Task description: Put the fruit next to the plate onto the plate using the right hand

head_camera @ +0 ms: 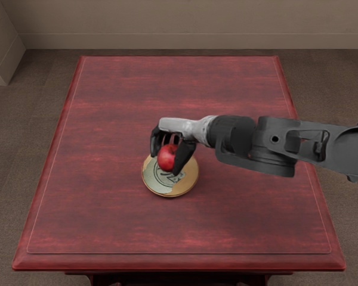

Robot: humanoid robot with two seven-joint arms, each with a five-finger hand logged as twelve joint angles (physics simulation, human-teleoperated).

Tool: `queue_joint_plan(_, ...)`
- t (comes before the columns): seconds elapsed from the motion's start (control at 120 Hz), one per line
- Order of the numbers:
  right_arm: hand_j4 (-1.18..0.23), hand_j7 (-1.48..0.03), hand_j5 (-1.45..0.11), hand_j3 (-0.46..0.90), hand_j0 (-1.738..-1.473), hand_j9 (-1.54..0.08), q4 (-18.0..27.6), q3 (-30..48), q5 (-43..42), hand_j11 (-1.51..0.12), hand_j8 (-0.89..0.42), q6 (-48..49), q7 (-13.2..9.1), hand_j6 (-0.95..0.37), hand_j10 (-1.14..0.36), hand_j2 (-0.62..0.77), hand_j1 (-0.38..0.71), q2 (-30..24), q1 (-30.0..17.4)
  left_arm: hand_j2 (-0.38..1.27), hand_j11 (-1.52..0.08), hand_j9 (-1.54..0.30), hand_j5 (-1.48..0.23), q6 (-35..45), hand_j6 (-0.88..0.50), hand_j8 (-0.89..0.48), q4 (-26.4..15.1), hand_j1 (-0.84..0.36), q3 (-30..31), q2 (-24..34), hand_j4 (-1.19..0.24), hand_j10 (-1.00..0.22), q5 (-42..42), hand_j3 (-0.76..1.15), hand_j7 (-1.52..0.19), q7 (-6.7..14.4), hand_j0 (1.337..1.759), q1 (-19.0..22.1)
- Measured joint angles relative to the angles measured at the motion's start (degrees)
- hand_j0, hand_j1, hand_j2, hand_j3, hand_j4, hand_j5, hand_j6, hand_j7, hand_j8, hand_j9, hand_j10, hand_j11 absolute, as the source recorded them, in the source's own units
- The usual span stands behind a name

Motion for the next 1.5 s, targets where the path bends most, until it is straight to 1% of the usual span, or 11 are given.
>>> queue_joint_plan(0.108,-0.56,-0.77,-0.82,0.0,-1.656,-0.8,-0.83,0.05,-0.06,-0.79,-0.38,-0.31,0.06,-0.54,-0.54,0.15,0.2,0.11,-0.2,0.05,-0.3,-0.3,-0.3,0.0,-0.23,-0.23,0.0,0.07,0.0,0.0,-0.23,-0.23,0.0,0.0,-0.3,0.0,1.658,0.0)
queue_joint_plan(0.267,-0.44,-0.58,-0.6,0.0,-1.657,-0.6,-1.53,0.14,0.0,-0.59,-0.35,-0.53,0.1,-0.42,-0.42,0.03,0.11,0.08,-0.31,0.05,-0.3,-0.3,-0.3,0.0,-0.23,-0.23,0.0,0.07,0.0,0.0,-0.23,-0.23,0.0,0.0,-0.3,0.0,1.658,0.0)
queue_joint_plan(0.475,-0.31,-0.41,-0.42,0.0,-1.658,-0.42,-2.06,0.87,1.12,-0.41,-0.28,-0.49,0.11,-0.31,-0.31,-0.02,0.0,-0.21,-0.5,0.05,-0.3,-0.3,-0.3,0.0,-0.23,-0.23,-0.01,0.07,0.0,0.0,-0.23,-0.23,0.0,0.0,-0.3,0.0,1.658,0.0)
queue_joint_plan(0.592,-0.2,-0.27,-0.27,0.0,-1.658,-0.27,-2.1,5.43,8.66,-0.27,-0.19,0.69,0.11,-0.2,-0.2,-0.01,-0.12,-1.41,-1.74,0.05,-0.3,-0.3,-0.3,0.0,-0.23,-0.23,-0.01,0.07,0.0,0.0,-0.23,-0.23,0.0,0.0,-0.3,0.0,1.658,0.0)
queue_joint_plan(0.7,-0.14,-0.18,-0.18,0.0,-1.658,-0.18,-1.98,13.3,17.02,-0.18,-0.13,5.6,0.11,-0.14,-0.14,-0.01,-0.19,-4.07,-5.38,0.05,-0.3,-0.3,-0.3,0.0,-0.23,-0.23,-0.01,0.07,0.0,0.0,-0.23,-0.23,0.0,0.0,-0.3,0.0,1.658,0.0)
queue_joint_plan(0.85,-0.09,-0.11,-0.12,0.0,-1.658,-0.11,-1.81,23.44,28.96,-0.11,-0.08,14.19,0.11,-0.09,-0.09,-0.01,-0.25,-9.04,-10.27,0.05,-0.3,-0.3,-0.3,0.0,-0.23,-0.23,0.0,0.07,0.0,0.0,-0.23,-0.23,0.0,0.0,-0.3,0.0,1.658,-0.01)
queue_joint_plan(1.008,-0.06,-0.08,-0.08,0.0,-1.658,-0.08,-2.77,33.2,42.21,-0.08,-0.06,25.57,0.11,-0.06,-0.06,-0.01,-0.28,-16.94,-17.17,0.05,-0.3,-0.3,-0.3,0.0,-0.23,-0.23,0.0,0.07,0.0,0.0,-0.23,-0.23,-0.01,0.0,-0.3,0.0,1.658,0.0)
queue_joint_plan(1.108,-0.05,-0.07,-0.07,0.0,-1.658,-0.07,-4.94,35.49,51.44,-0.07,-0.05,31.48,0.11,-0.05,-0.05,-0.01,-0.29,-22.51,-19.49,0.05,-0.3,-0.3,-0.3,0.0,-0.23,-0.23,-0.01,0.07,0.0,0.0,-0.23,-0.23,-0.01,0.0,-0.3,0.0,1.658,0.0)
queue_joint_plan(1.25,-0.05,-0.06,-0.06,0.0,-1.658,-0.06,-8.82,36.49,62.09,-0.06,-0.05,34.25,0.11,-0.05,-0.05,-0.01,-0.29,-28.68,-21.99,0.05,-0.3,-0.3,-0.3,0.0,-0.23,-0.23,-0.01,0.07,-0.01,0.0,-0.23,-0.23,0.0,0.0,-0.3,0.0,1.658,0.0)
queue_joint_plan(1.4,-0.04,-0.06,-0.06,0.0,-1.658,-0.06,-11.23,36.73,68.78,-0.06,-0.04,34.99,0.11,-0.04,-0.04,-0.01,-0.3,-32.12,-24.24,0.05,-0.3,-0.3,-0.3,0.0,-0.23,-0.23,-0.01,0.07,-0.01,0.0,-0.23,-0.23,0.01,0.0,-0.3,0.0,1.658,0.0)
queue_joint_plan(1.5,-0.04,-0.05,-0.05,0.0,-1.658,-0.05,-11.77,36.81,71.01,-0.05,-0.04,35.14,0.11,-0.04,-0.04,-0.01,-0.3,-33.84,-25.19,0.05,-0.3,-0.3,-0.3,0.0,-0.23,-0.23,0.0,0.07,-0.01,0.0,-0.23,-0.23,0.01,0.0,-0.3,0.0,1.658,0.0)
